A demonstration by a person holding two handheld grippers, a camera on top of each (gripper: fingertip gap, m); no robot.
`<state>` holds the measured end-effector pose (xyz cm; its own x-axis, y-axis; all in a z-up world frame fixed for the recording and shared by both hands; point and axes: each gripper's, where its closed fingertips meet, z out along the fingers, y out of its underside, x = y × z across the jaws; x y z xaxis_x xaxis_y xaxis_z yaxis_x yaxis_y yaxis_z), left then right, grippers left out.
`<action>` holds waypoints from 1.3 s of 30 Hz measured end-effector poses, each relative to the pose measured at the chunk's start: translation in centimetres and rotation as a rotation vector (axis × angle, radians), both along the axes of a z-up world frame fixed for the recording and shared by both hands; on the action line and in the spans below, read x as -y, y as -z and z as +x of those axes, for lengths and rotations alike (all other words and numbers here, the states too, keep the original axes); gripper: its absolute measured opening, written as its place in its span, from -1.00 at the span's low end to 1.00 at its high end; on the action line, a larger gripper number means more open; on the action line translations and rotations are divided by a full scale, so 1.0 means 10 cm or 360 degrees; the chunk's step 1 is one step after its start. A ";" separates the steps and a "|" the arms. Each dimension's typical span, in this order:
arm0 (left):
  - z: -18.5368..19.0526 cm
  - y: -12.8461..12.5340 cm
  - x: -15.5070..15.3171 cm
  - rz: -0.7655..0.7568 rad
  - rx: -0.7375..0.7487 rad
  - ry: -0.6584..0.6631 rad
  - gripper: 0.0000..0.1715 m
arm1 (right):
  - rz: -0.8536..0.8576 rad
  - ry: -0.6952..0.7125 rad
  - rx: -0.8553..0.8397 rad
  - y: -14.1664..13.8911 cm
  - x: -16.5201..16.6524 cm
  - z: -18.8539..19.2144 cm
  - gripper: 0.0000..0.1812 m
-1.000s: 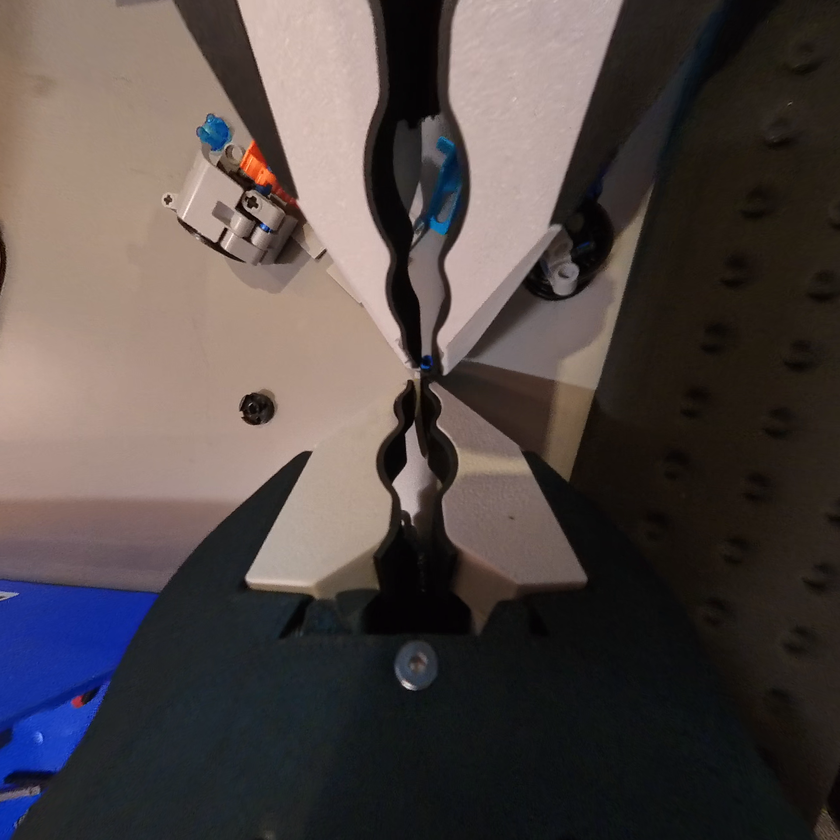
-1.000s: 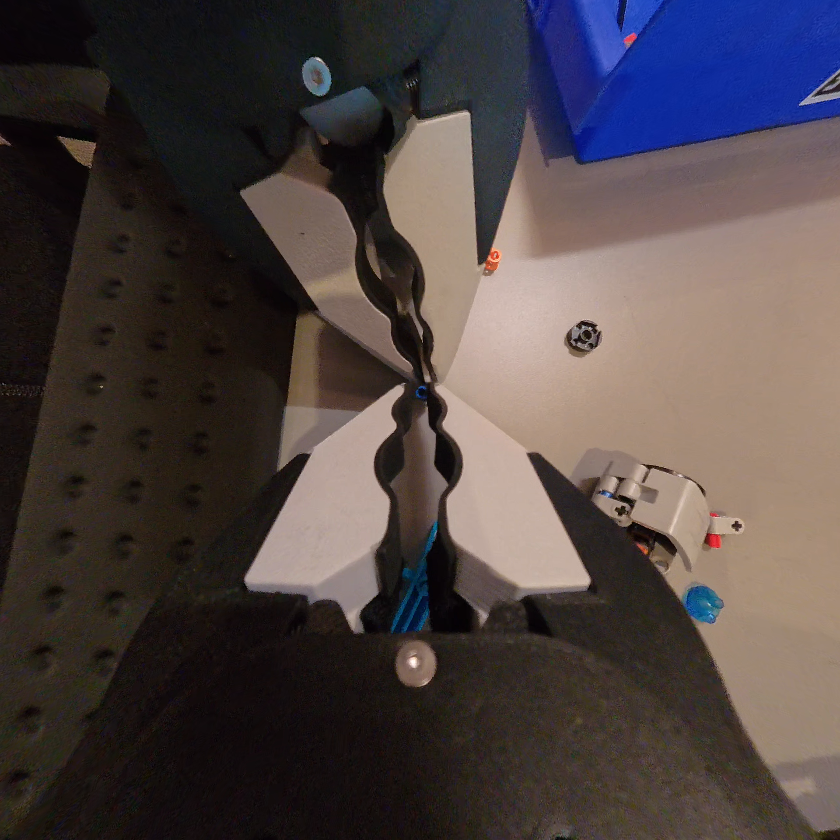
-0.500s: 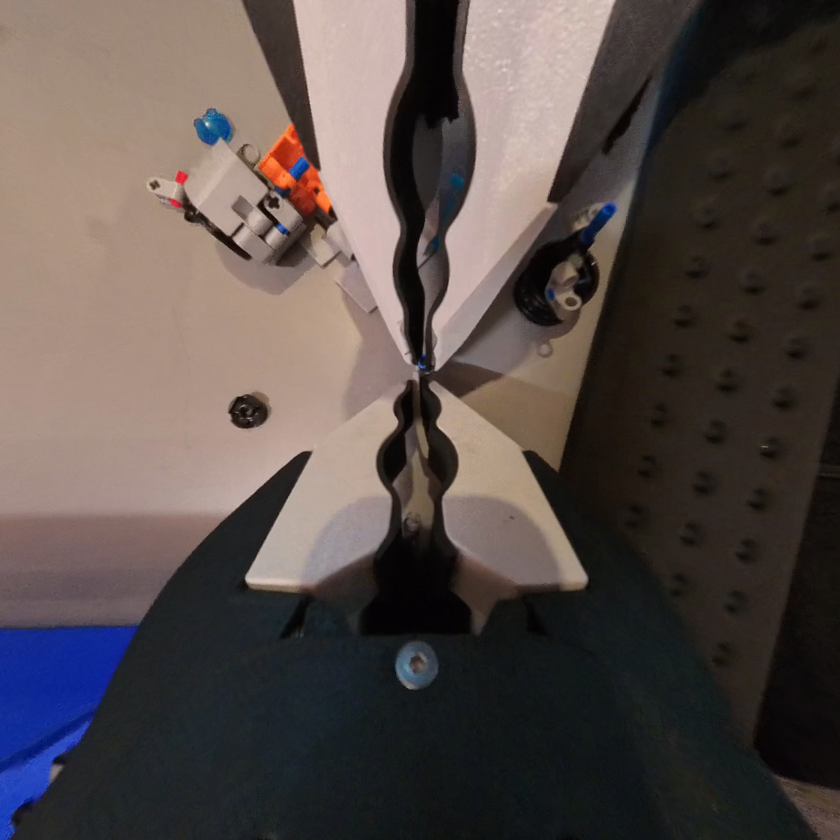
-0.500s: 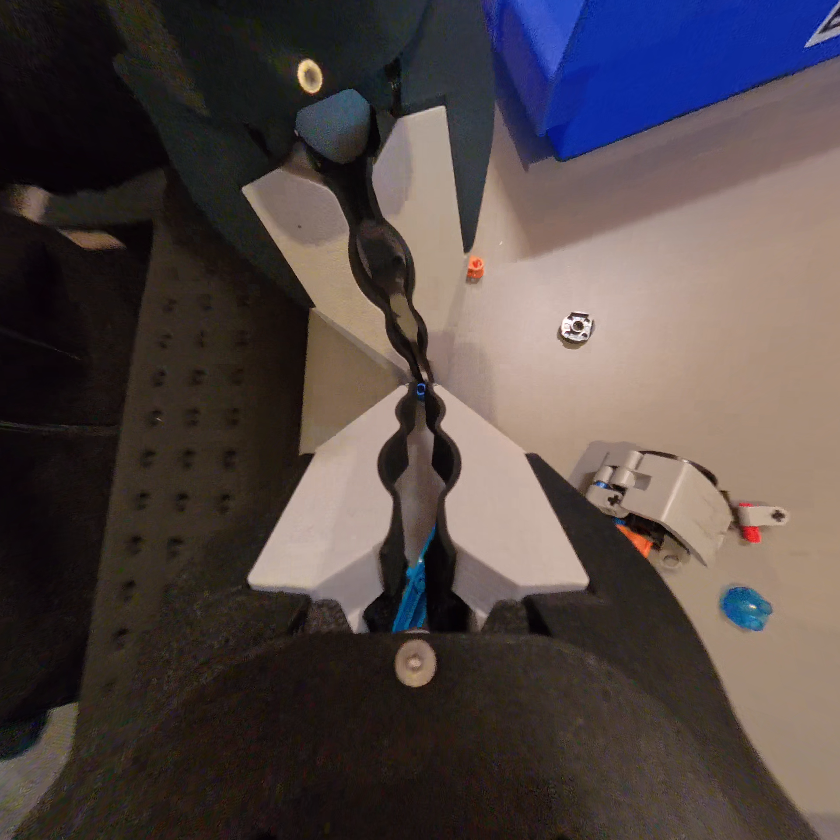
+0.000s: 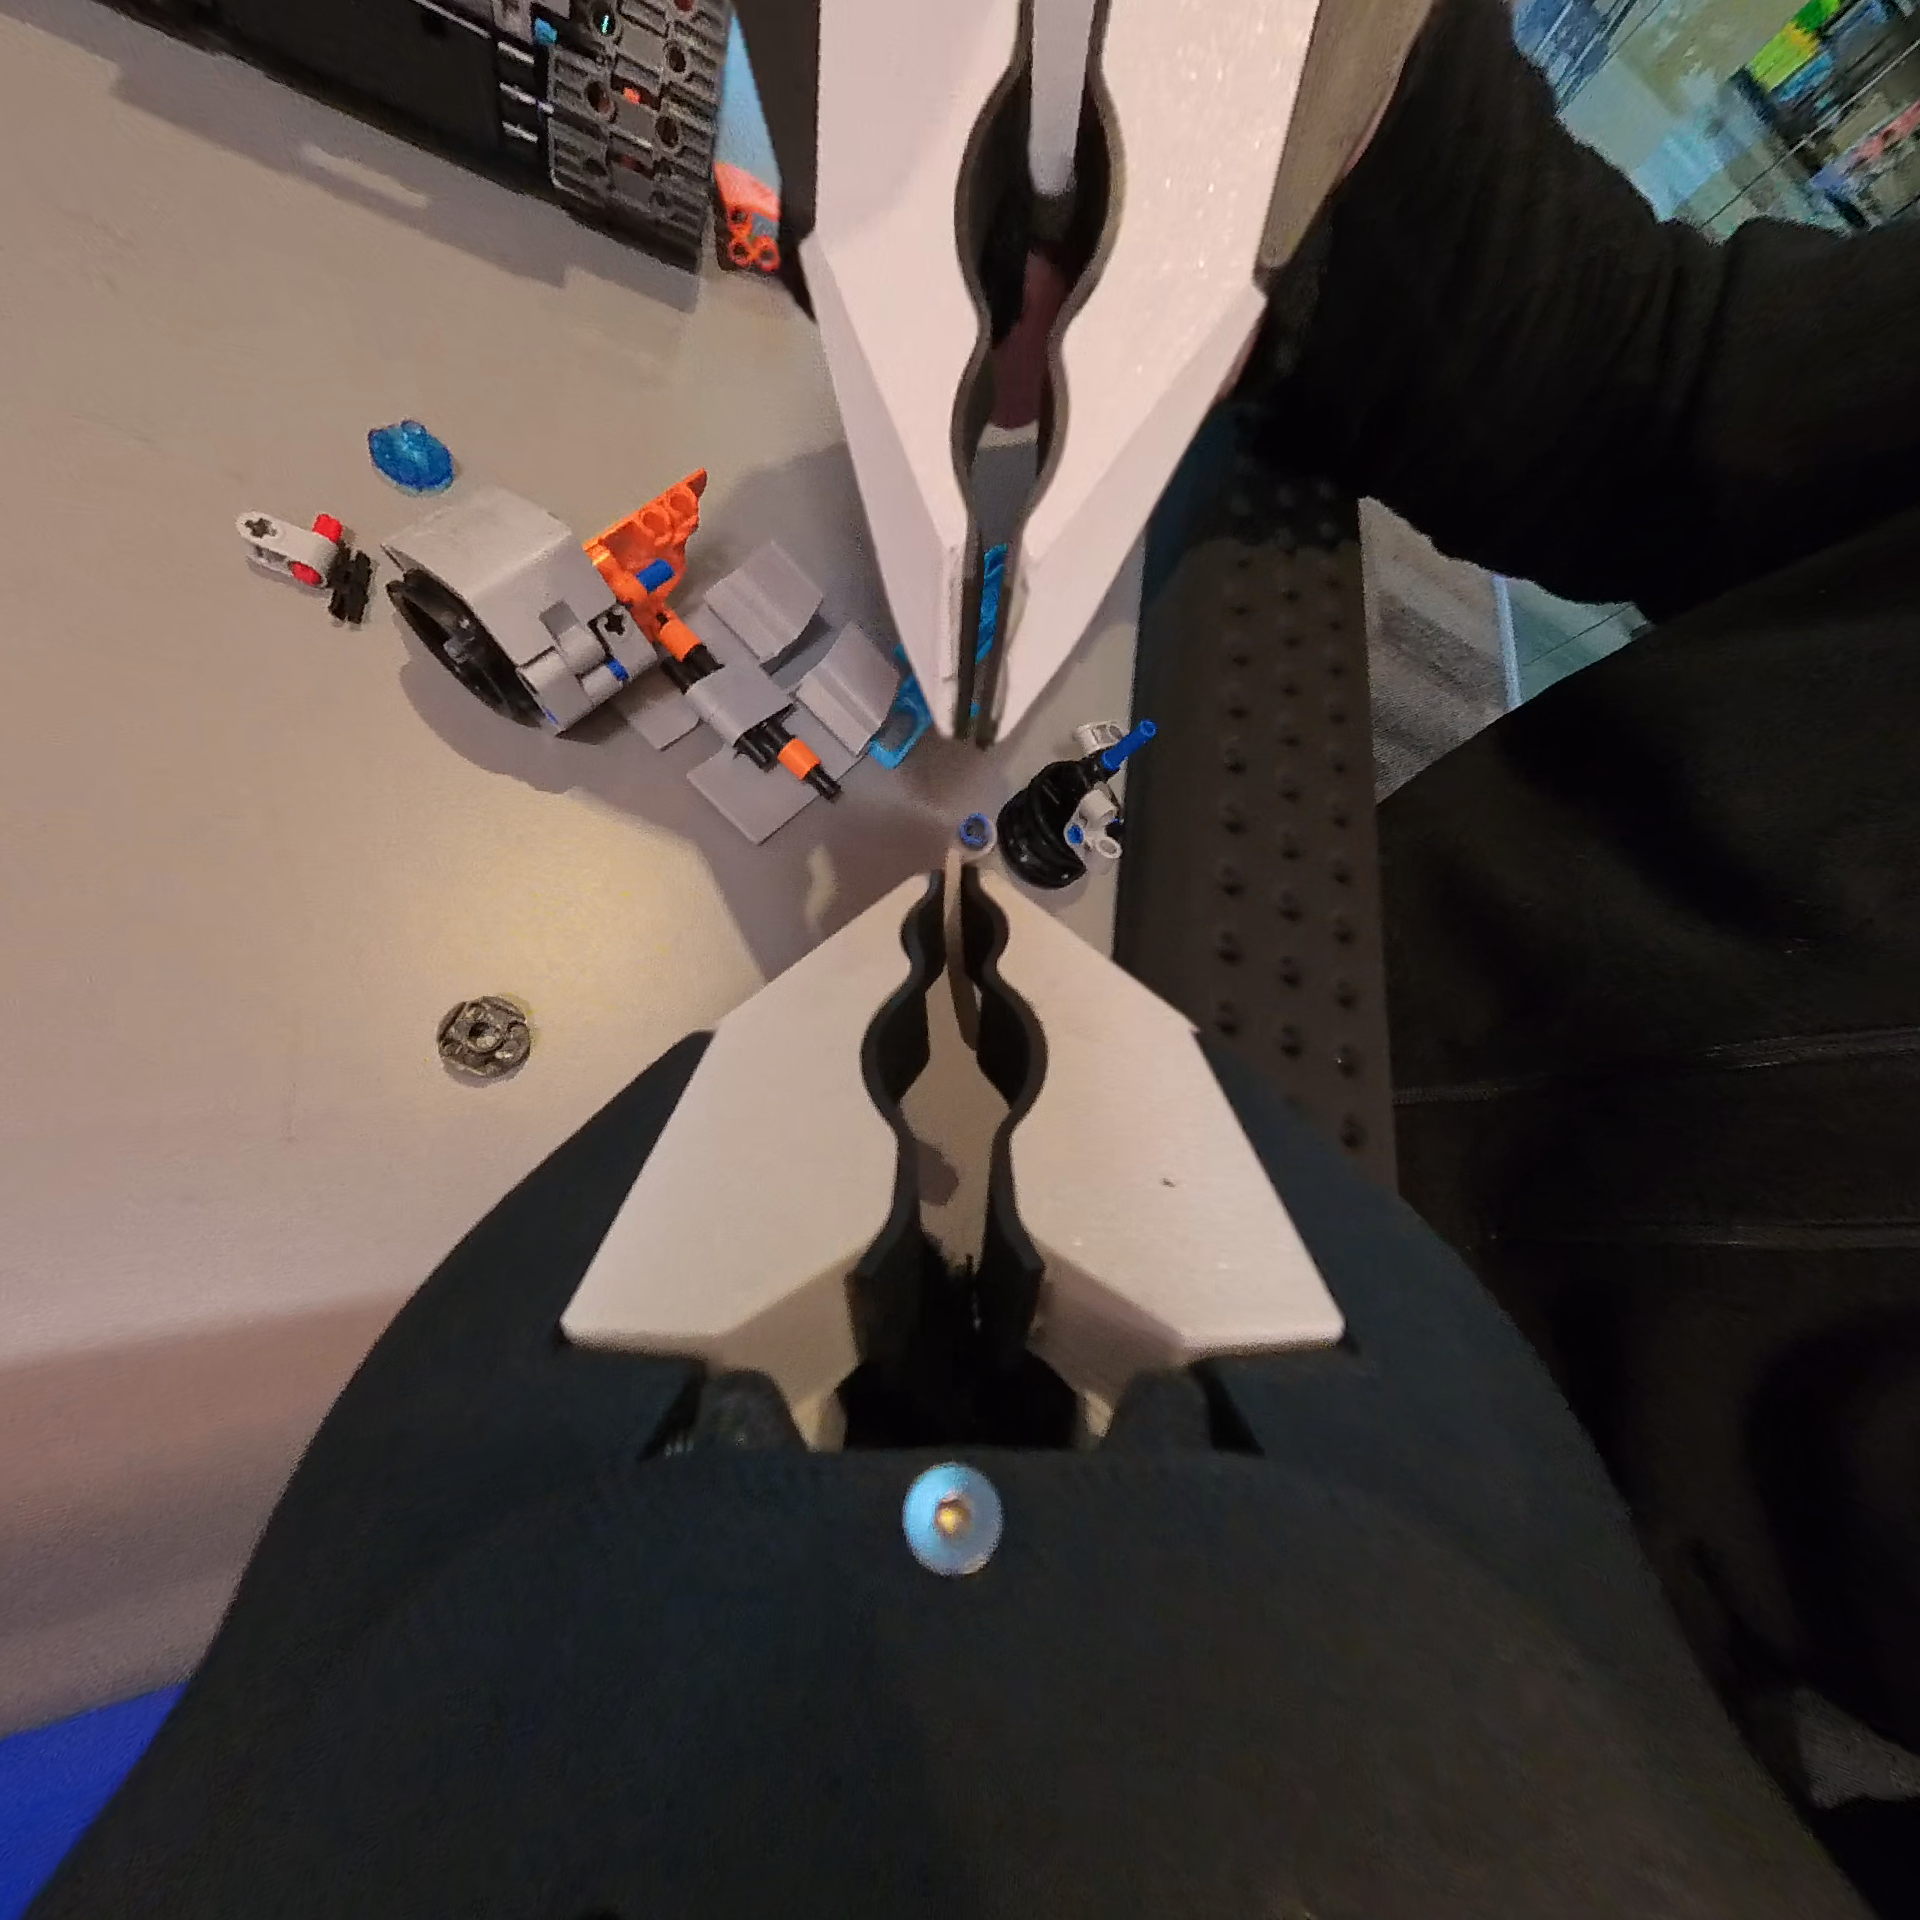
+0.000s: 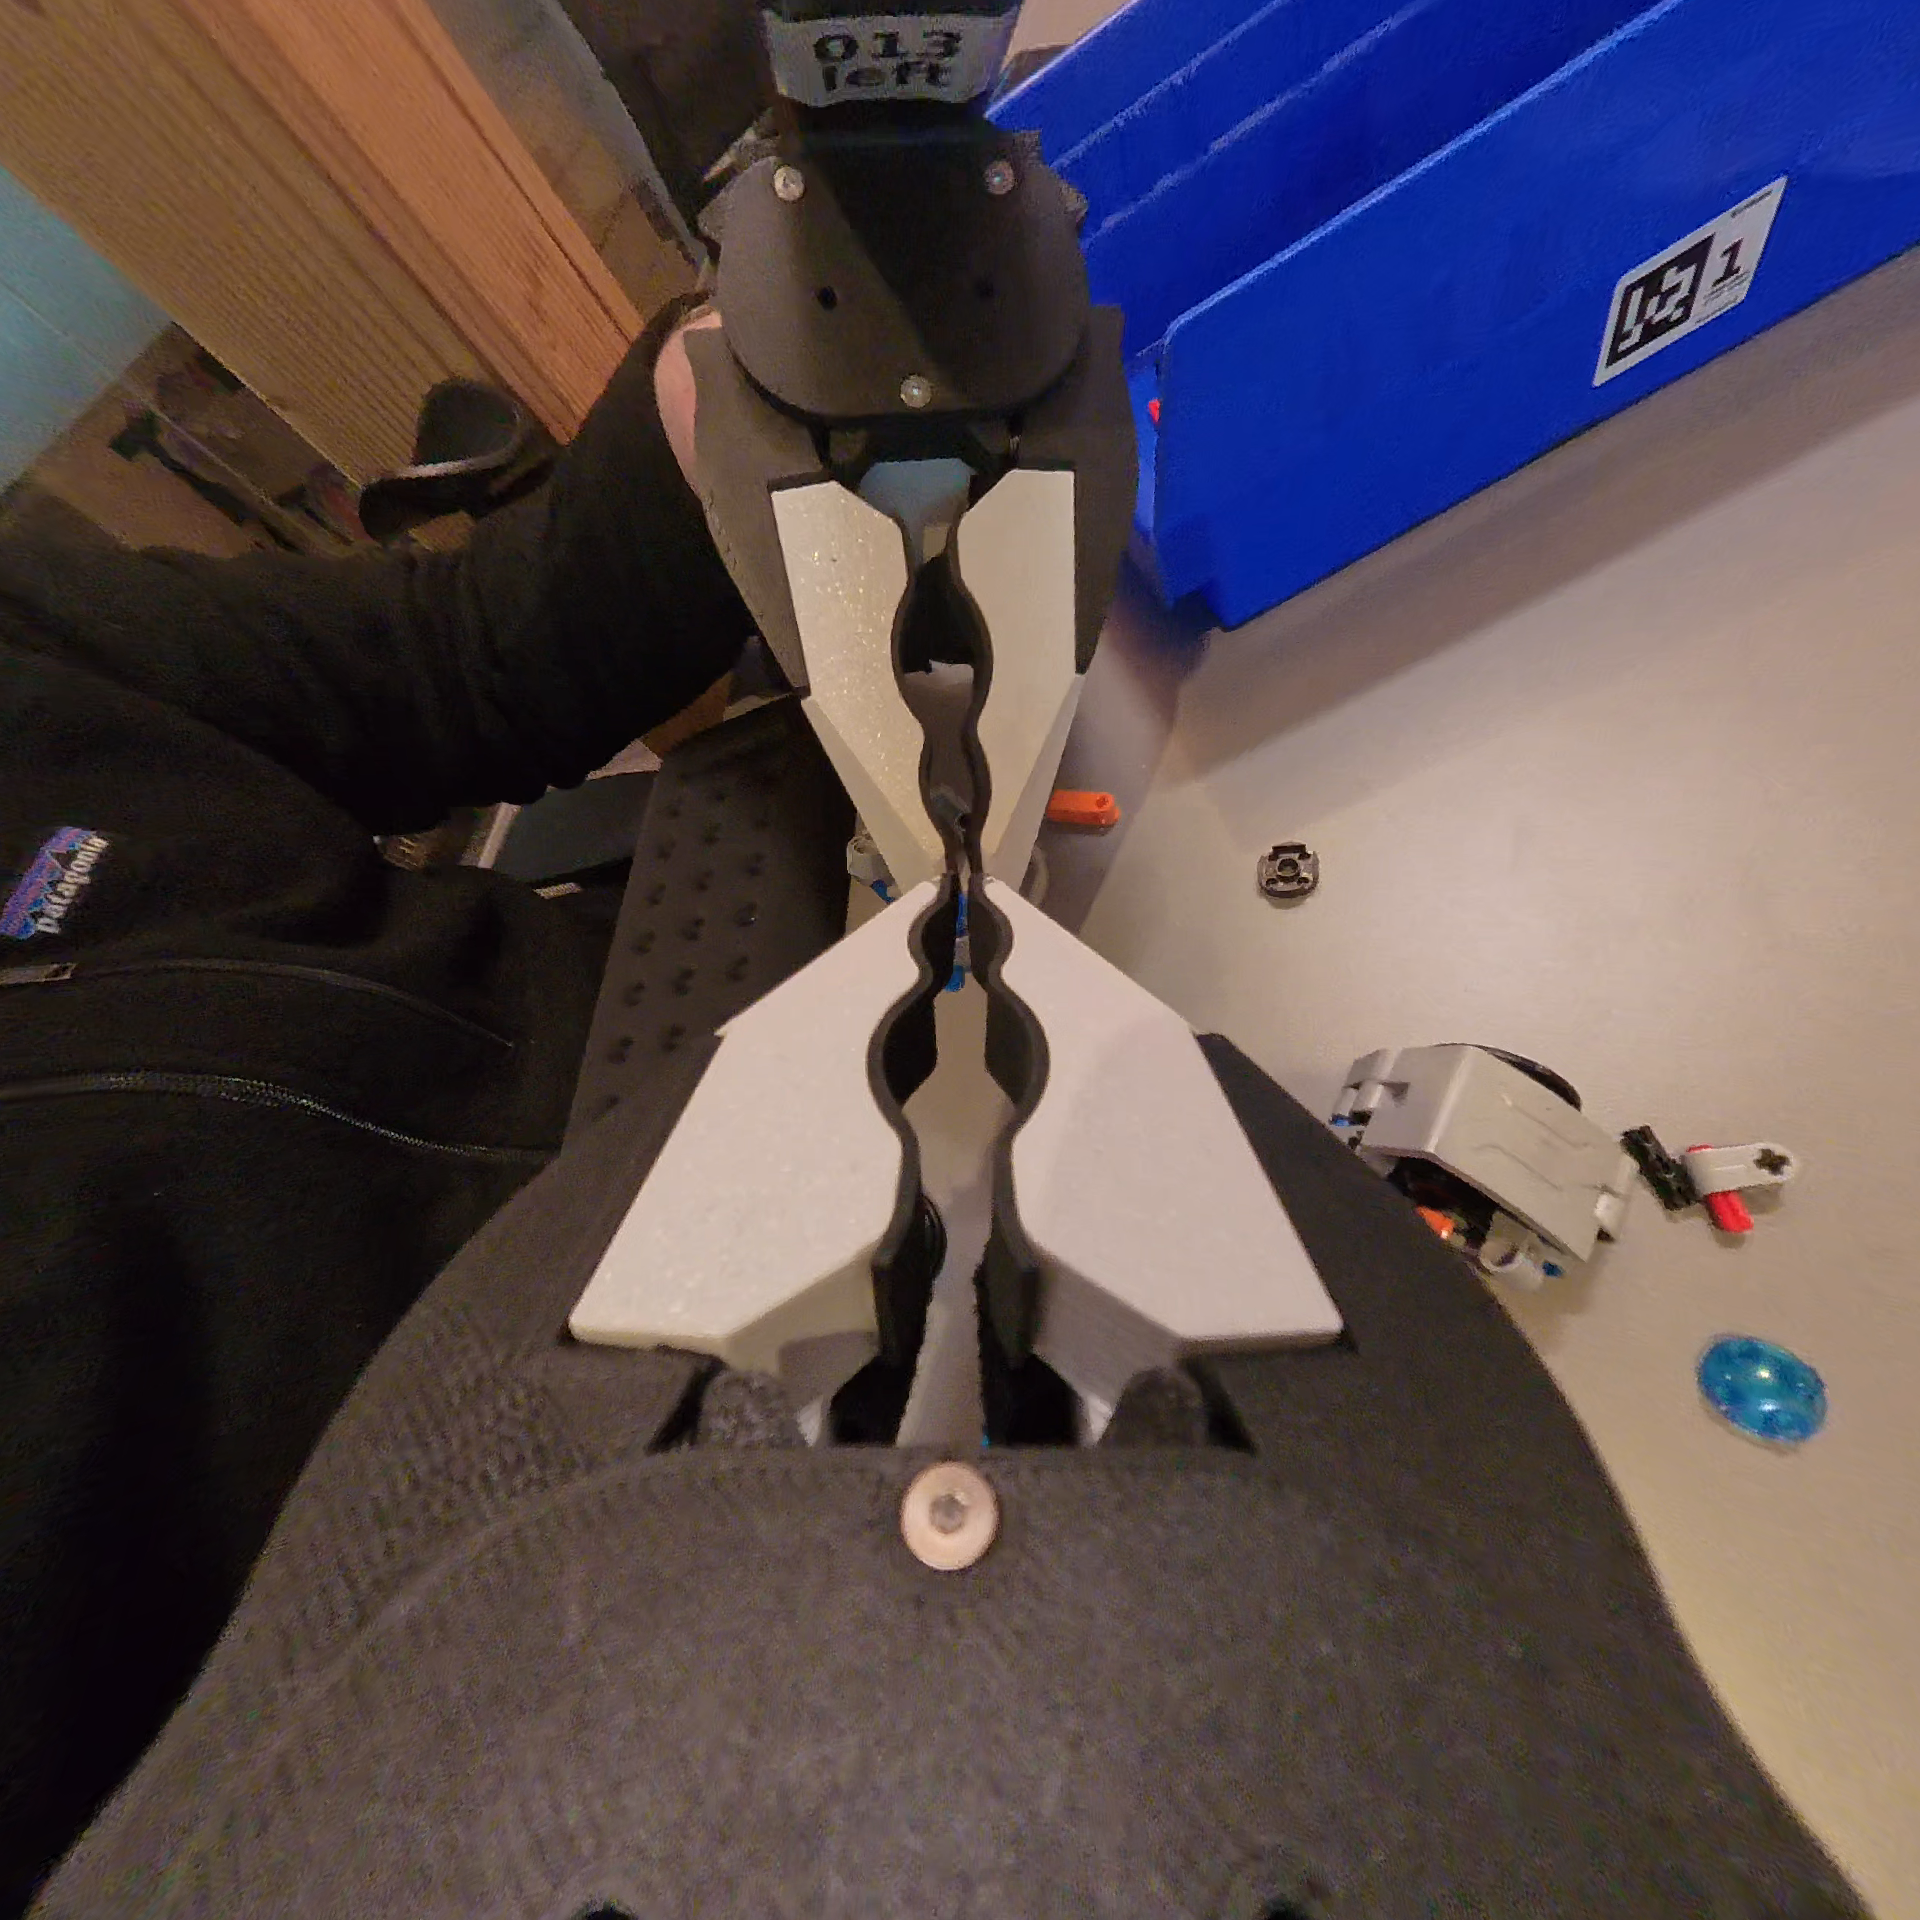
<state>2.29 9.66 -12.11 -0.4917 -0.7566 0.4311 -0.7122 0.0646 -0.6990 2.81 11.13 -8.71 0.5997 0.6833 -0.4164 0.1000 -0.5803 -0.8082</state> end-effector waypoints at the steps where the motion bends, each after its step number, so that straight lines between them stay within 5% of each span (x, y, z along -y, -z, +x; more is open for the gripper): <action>1: 0.00 -0.01 0.00 -0.0010 0.0001 0.0001 -1.00 | 0.0003 -0.0001 0.0021 0.01 0.01 0.00 -1.00; 14: 0.04 -0.01 0.01 0.0012 -0.0016 -0.0005 -1.00 | 0.0039 -0.0026 0.0294 0.16 0.03 -0.07 -0.97; 26: 0.12 -0.34 -0.09 -0.0282 0.0258 -0.0144 -1.00 | 0.0237 0.0053 0.0280 -0.08 0.06 0.01 -0.87; 39: 0.18 -0.52 -0.08 -0.0308 0.0460 -0.0255 -1.00 | 0.0511 0.0216 0.0481 -0.23 -0.01 0.05 -0.96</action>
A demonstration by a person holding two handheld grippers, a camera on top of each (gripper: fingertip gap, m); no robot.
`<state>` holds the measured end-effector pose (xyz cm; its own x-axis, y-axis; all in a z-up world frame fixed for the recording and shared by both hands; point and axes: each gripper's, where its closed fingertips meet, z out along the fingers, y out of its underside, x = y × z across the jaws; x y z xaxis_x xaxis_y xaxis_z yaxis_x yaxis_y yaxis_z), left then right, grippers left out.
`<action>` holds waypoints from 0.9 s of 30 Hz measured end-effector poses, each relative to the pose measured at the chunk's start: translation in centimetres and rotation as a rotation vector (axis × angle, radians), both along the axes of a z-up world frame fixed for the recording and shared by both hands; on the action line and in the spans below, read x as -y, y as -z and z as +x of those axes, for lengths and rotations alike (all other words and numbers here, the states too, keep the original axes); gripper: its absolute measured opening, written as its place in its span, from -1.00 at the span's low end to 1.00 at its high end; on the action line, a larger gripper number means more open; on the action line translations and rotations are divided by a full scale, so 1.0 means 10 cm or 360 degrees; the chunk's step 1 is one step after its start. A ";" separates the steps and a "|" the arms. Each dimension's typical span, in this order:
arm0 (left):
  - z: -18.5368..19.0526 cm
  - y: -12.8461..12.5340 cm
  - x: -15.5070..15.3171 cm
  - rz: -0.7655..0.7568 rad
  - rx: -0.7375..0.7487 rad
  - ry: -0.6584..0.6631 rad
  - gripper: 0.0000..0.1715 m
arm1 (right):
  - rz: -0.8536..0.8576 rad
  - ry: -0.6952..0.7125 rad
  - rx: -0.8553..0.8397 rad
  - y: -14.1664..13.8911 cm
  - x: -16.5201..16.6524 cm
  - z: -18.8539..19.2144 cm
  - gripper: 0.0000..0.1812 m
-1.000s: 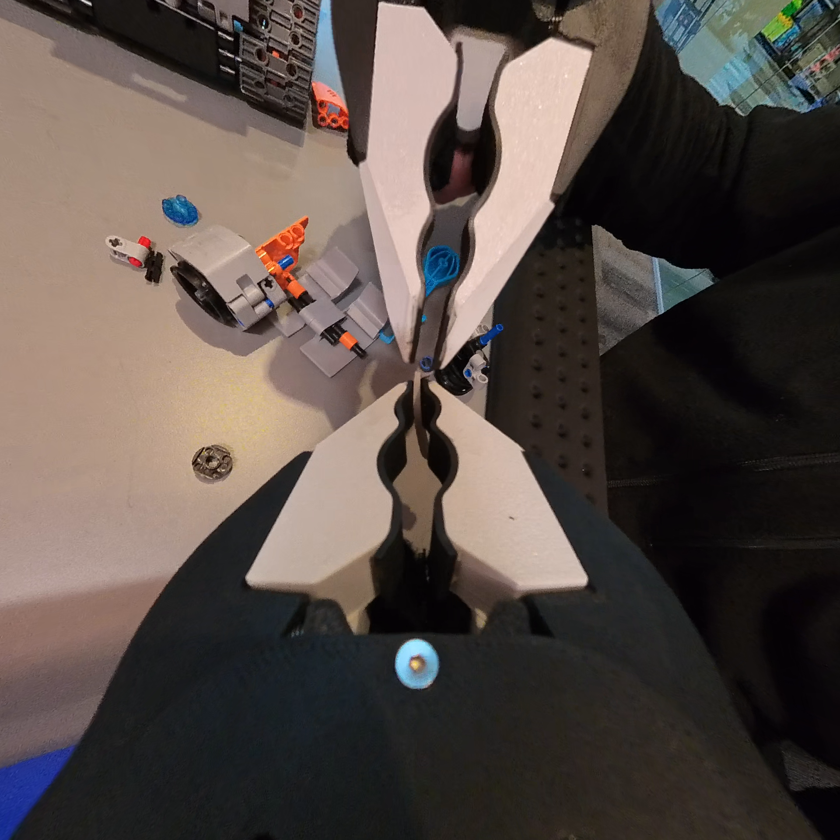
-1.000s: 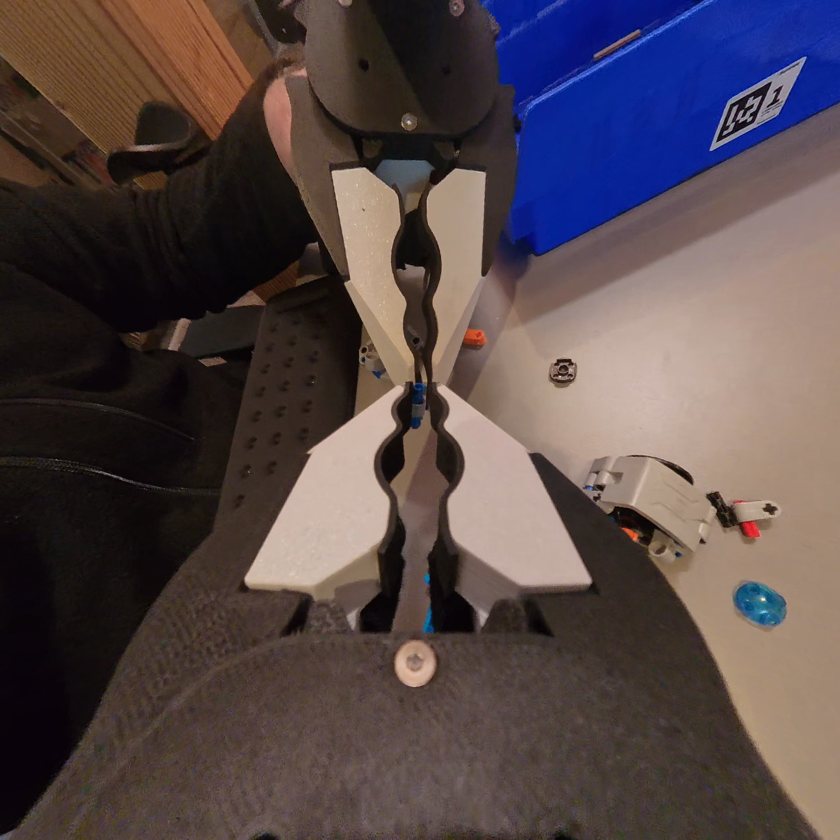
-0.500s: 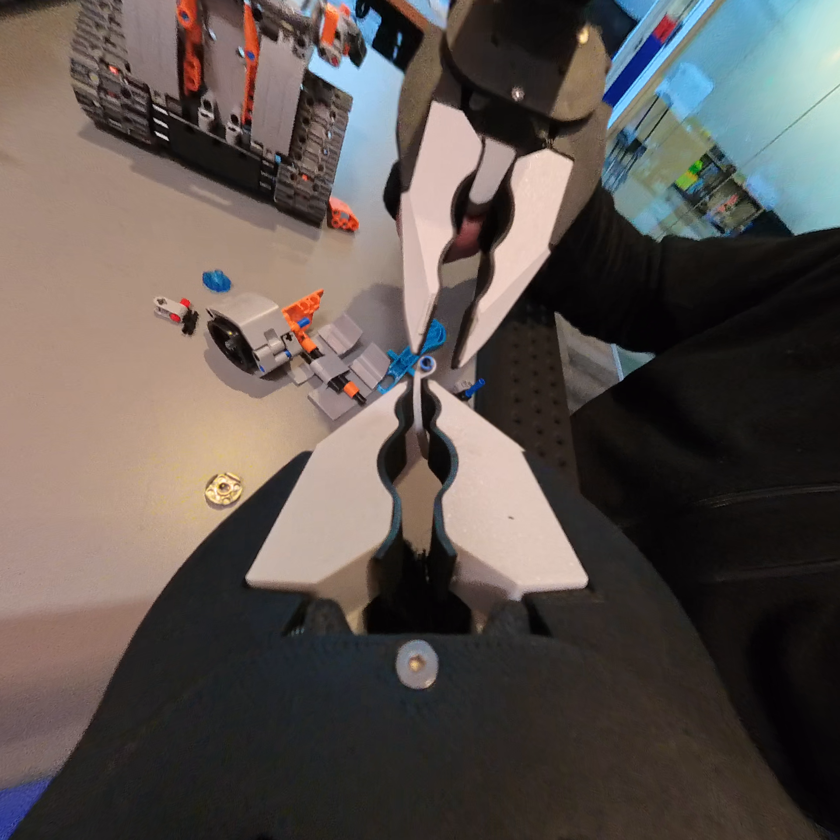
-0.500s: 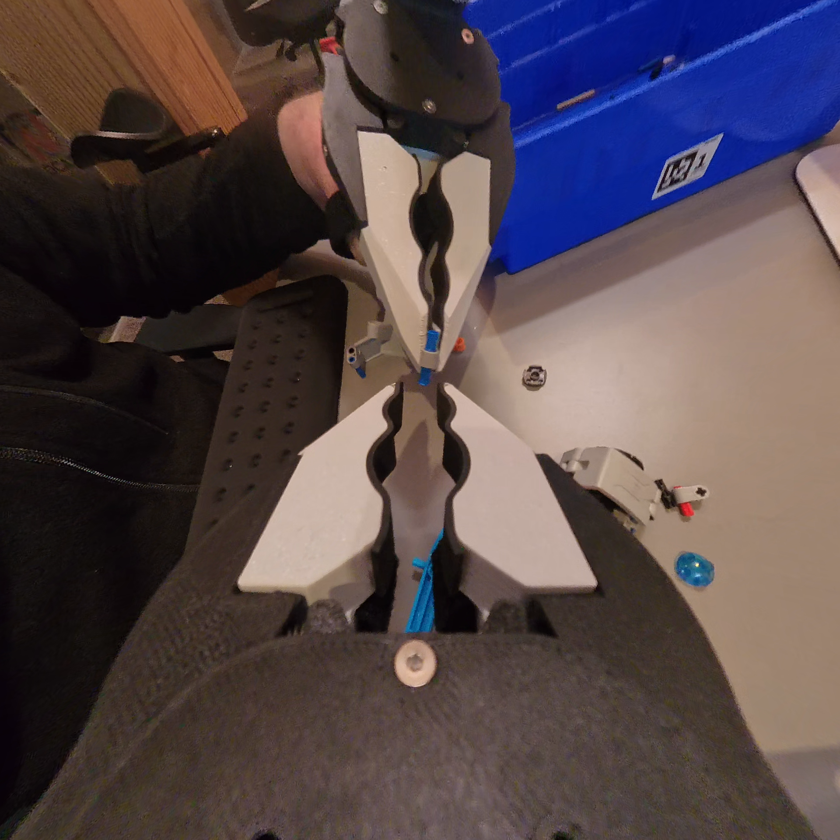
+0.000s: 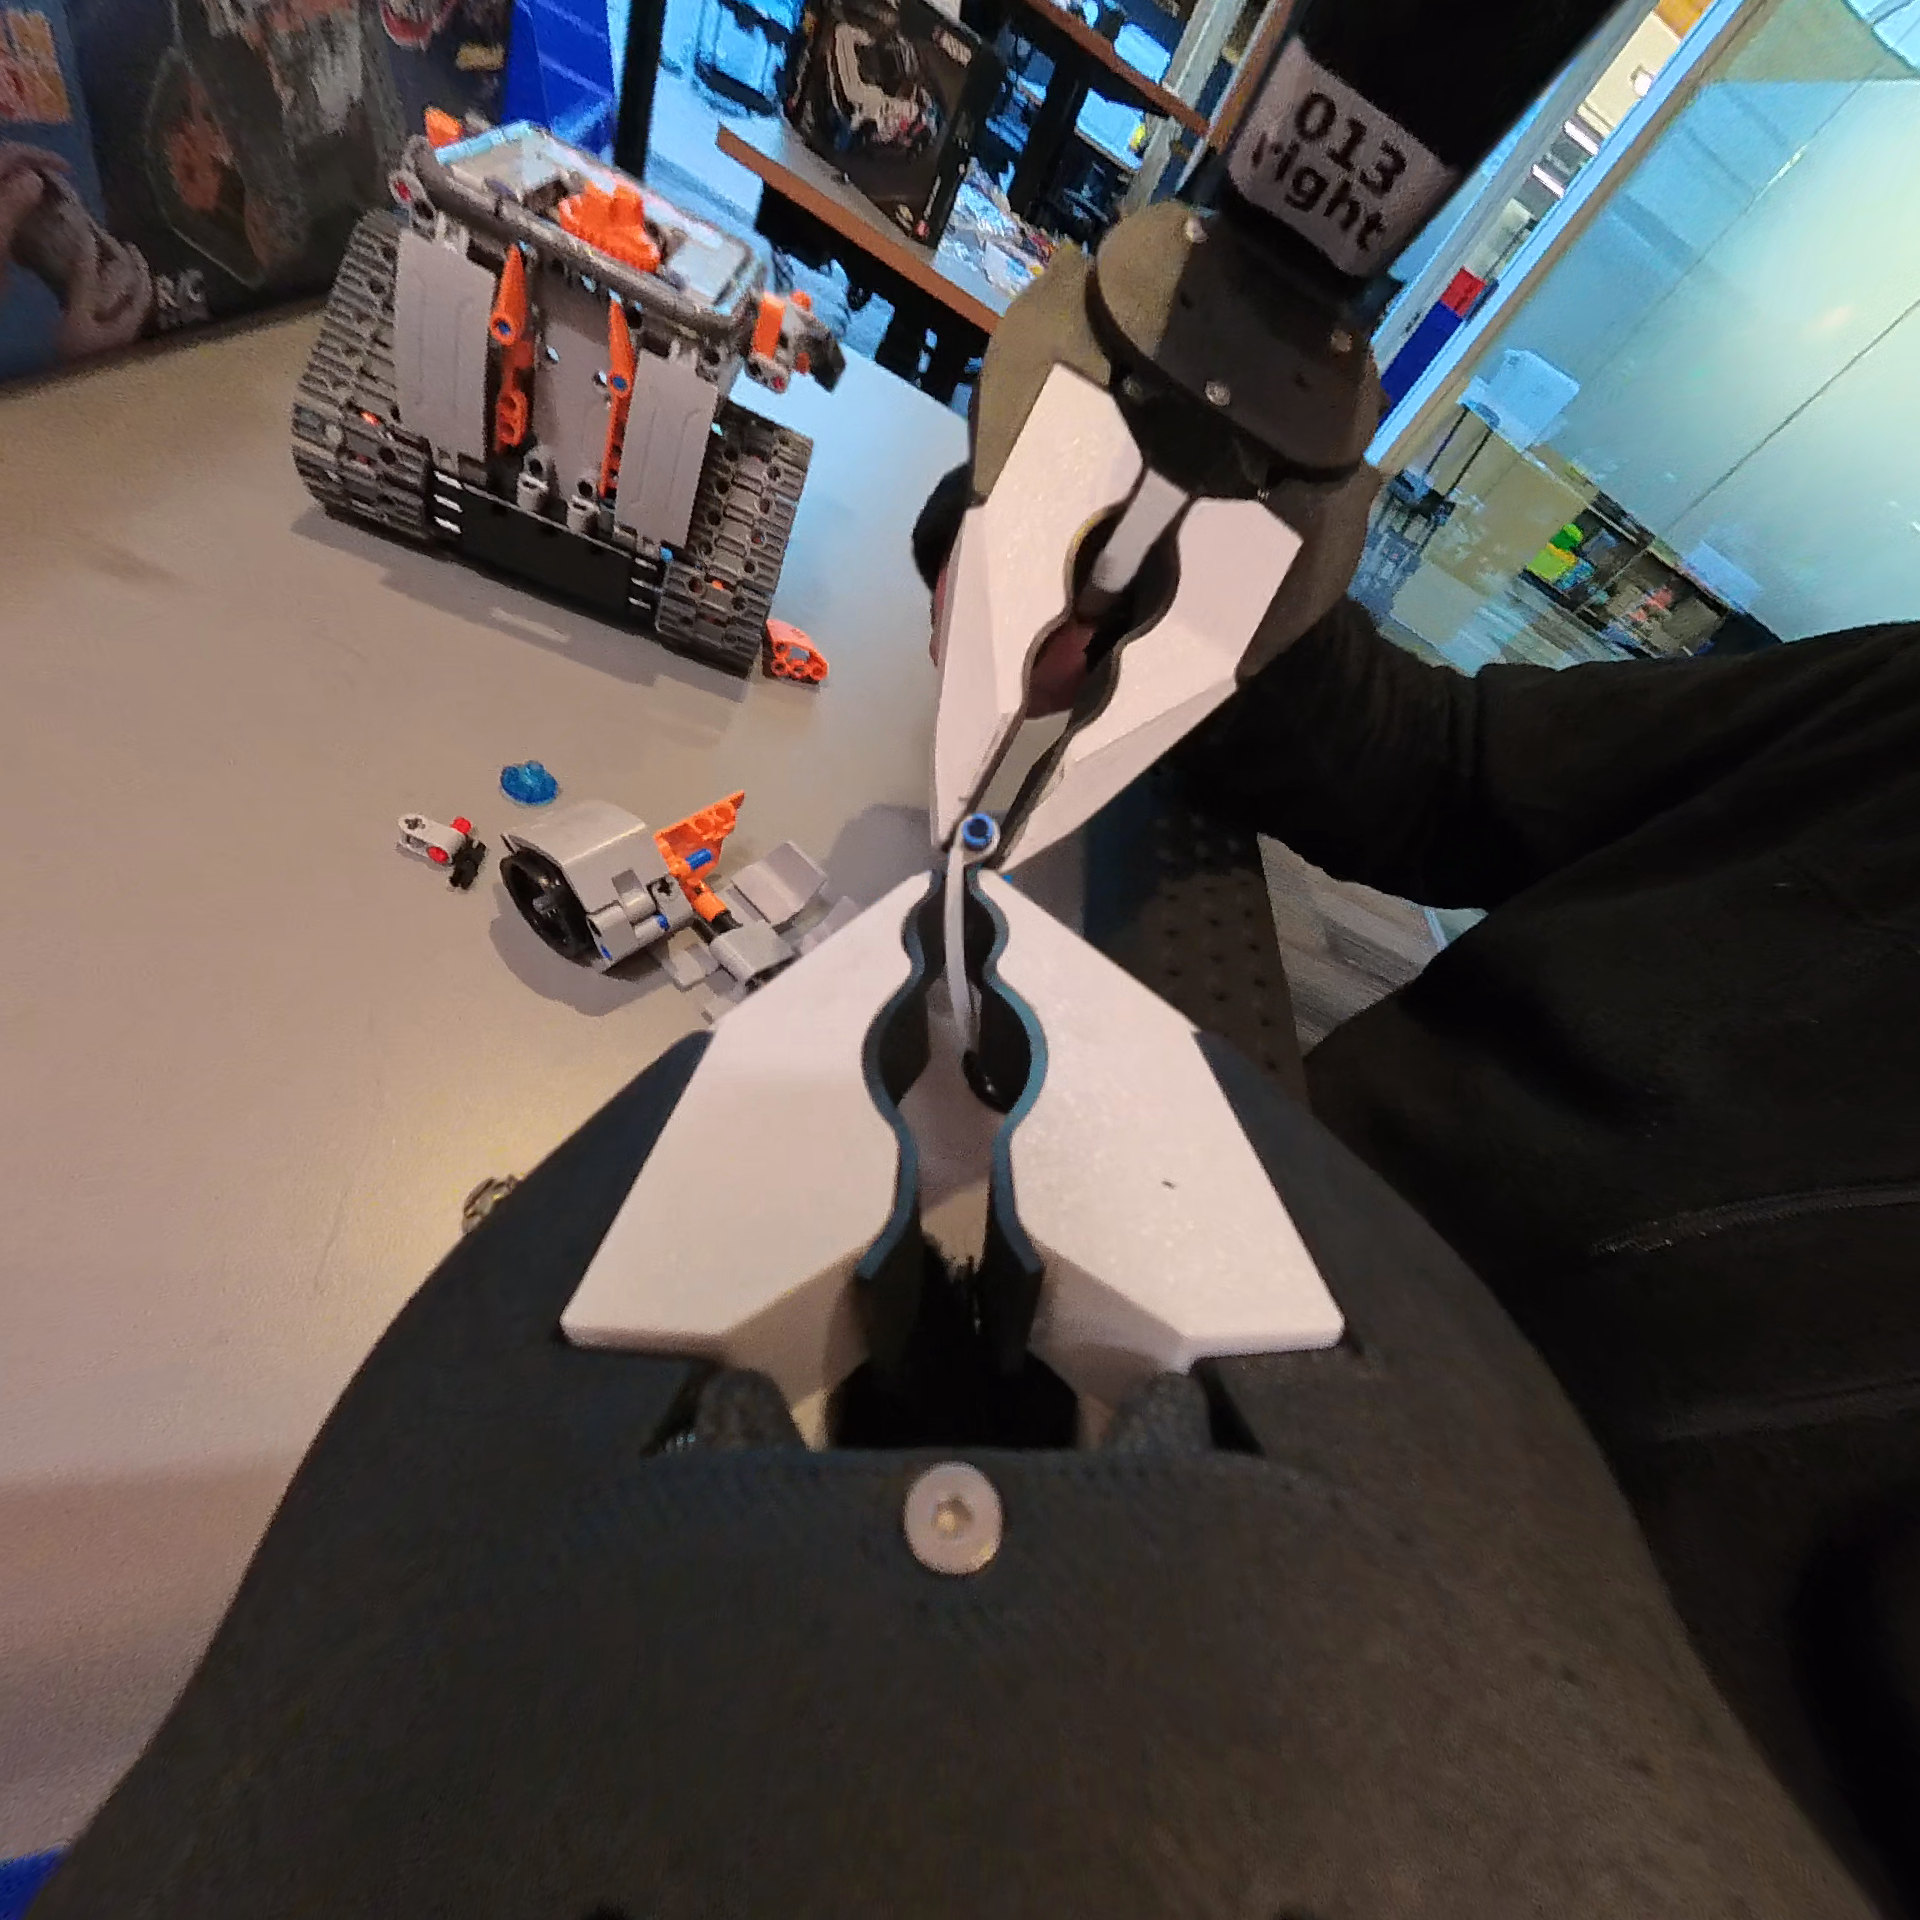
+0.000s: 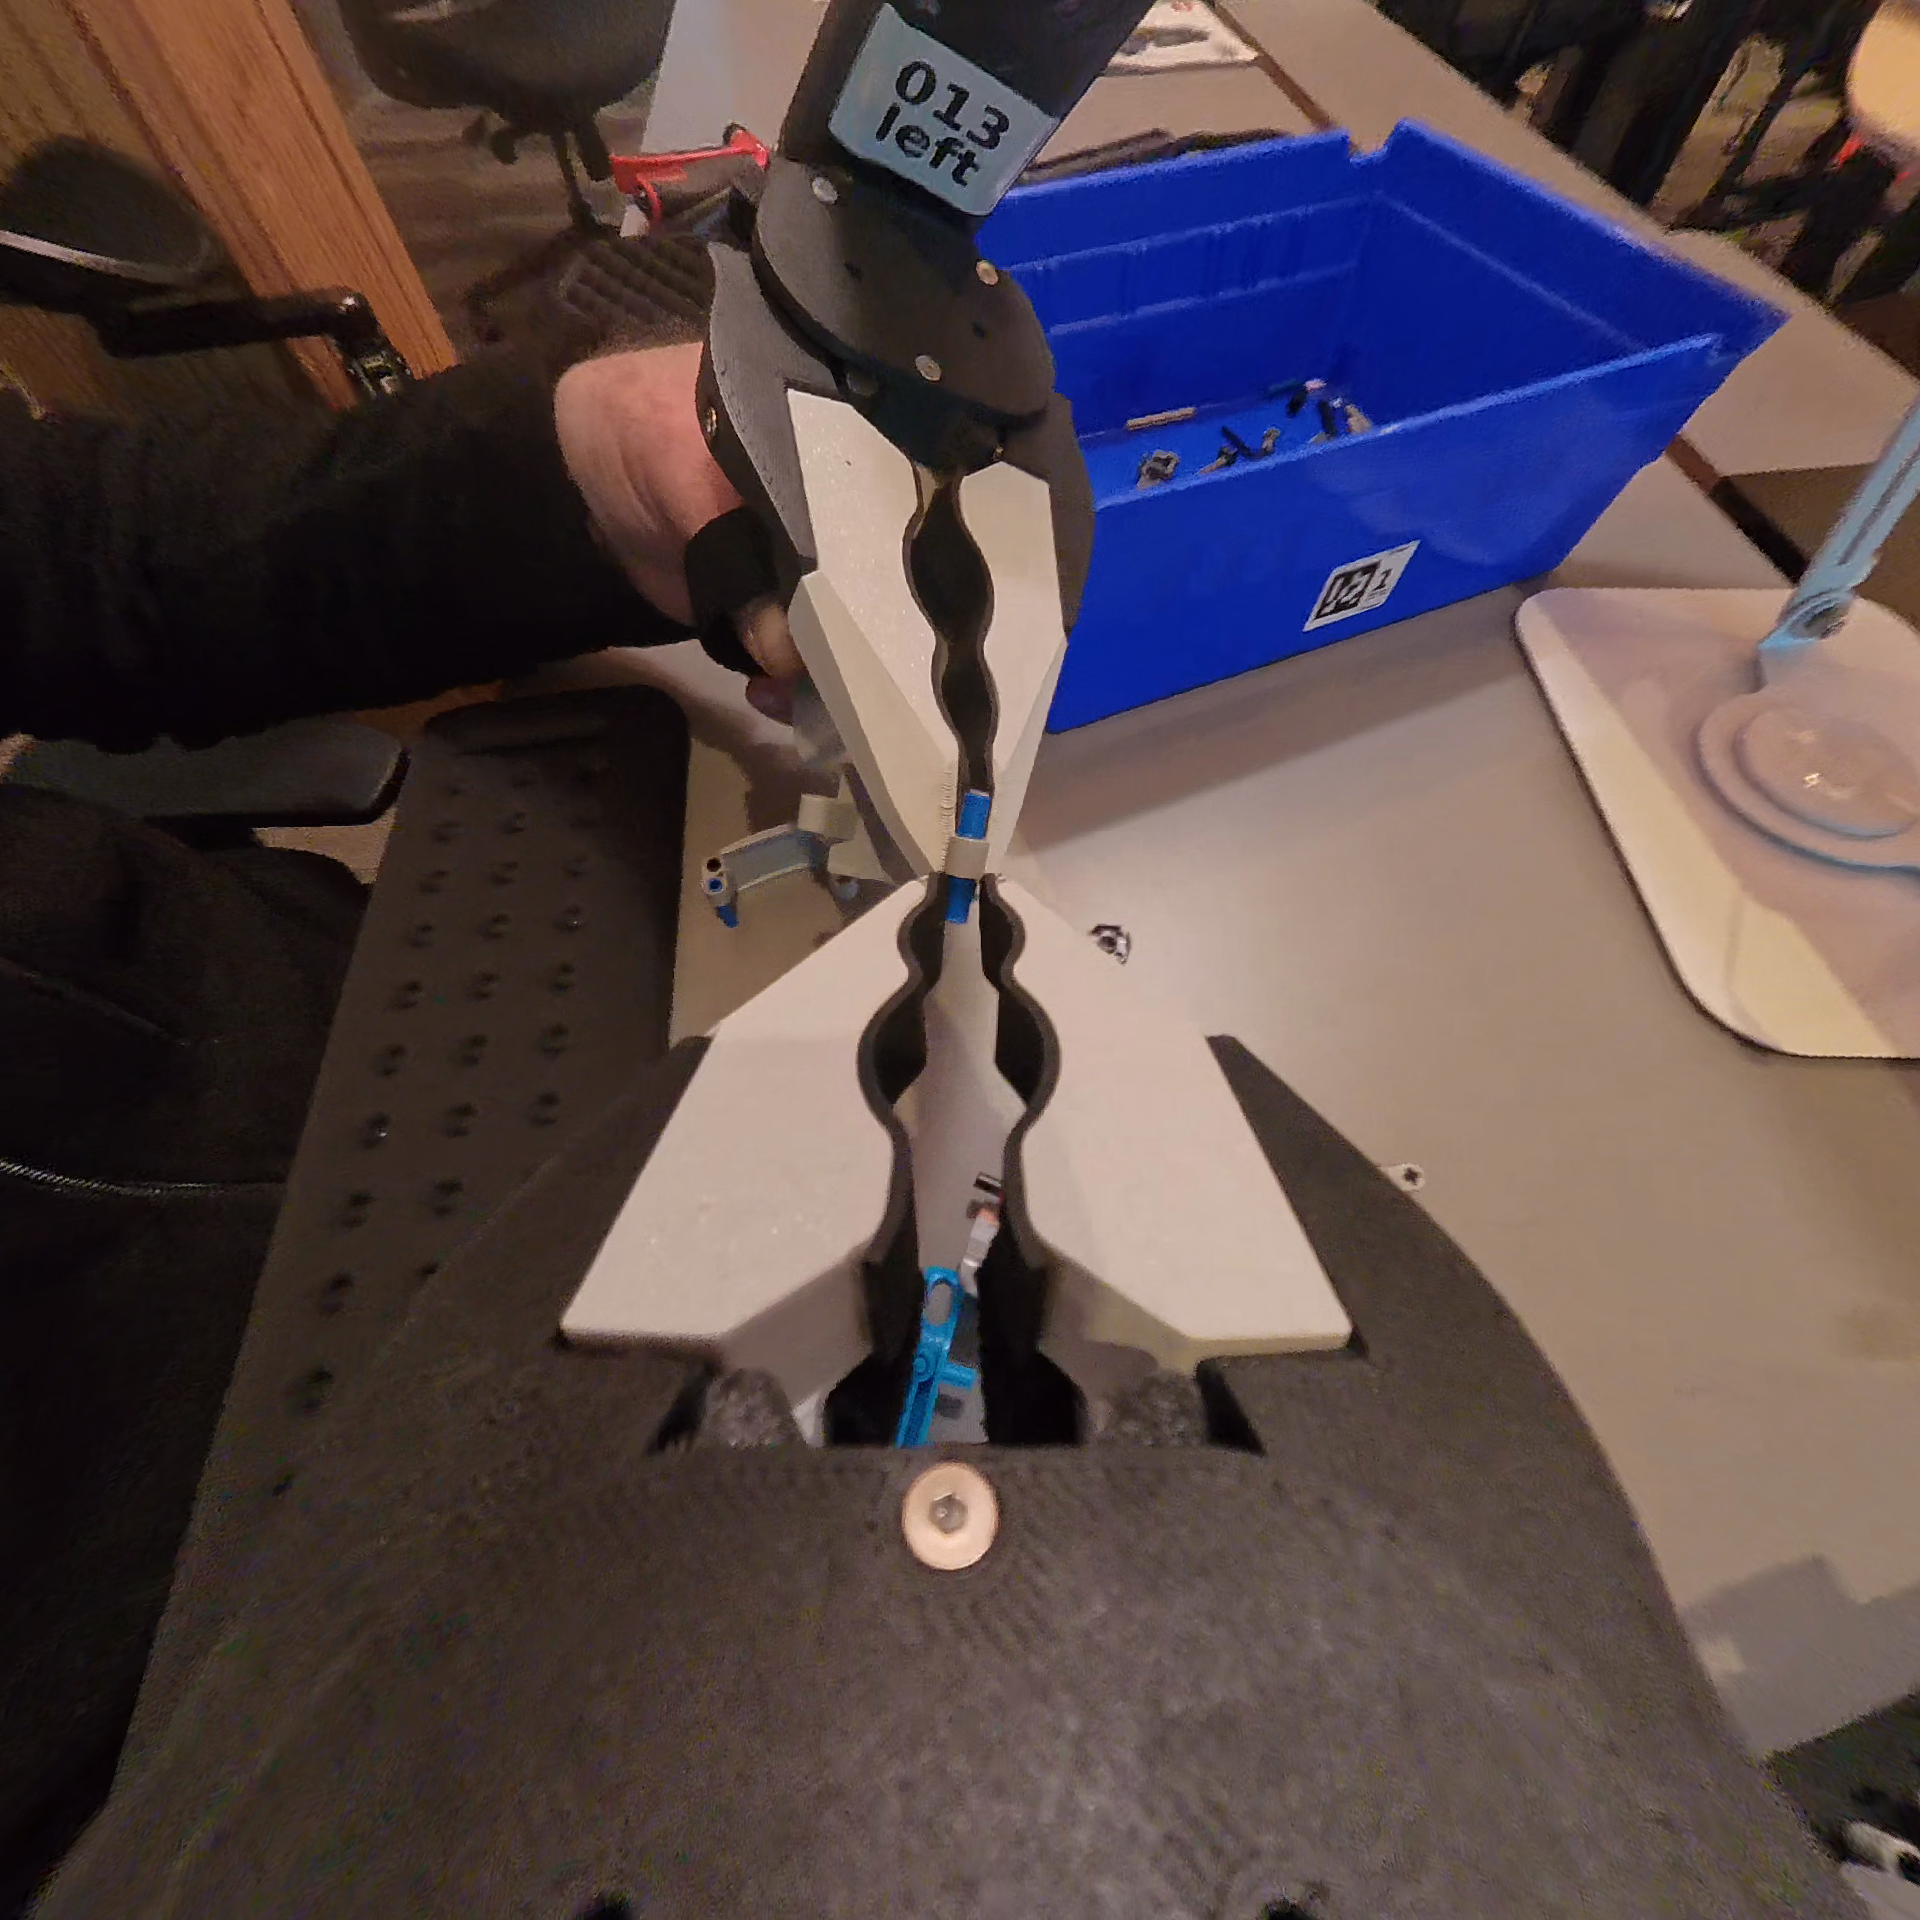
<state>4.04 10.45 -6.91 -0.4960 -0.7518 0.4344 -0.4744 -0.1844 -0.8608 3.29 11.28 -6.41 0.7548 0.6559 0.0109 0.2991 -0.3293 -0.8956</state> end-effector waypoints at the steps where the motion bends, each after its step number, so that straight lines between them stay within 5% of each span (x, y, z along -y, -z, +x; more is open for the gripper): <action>1: 0.01 -0.02 -0.01 0.0004 0.0024 -0.0020 -1.00 | 0.0034 0.0009 0.0036 -0.02 0.00 0.00 -0.97; 12: 0.00 -0.09 0.00 0.0218 0.0233 -0.0244 -1.00 | 0.0355 0.0086 0.0727 -0.05 0.02 0.01 -0.99; 22: -0.08 -0.03 0.04 0.0270 0.0284 -0.0320 -1.00 | 0.0420 0.0011 0.0886 0.04 0.08 -0.07 -0.99; 27: -0.11 -0.08 0.10 0.0088 0.0319 -0.0244 -1.00 | 0.0461 -0.0034 0.0818 0.00 0.14 -0.09 -0.99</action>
<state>2.93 9.49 -6.11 -0.4463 -0.8448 0.2950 -0.2637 -0.1909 -0.9455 2.40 9.89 -6.46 0.5920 0.5865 0.5528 0.7225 -0.0822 -0.6865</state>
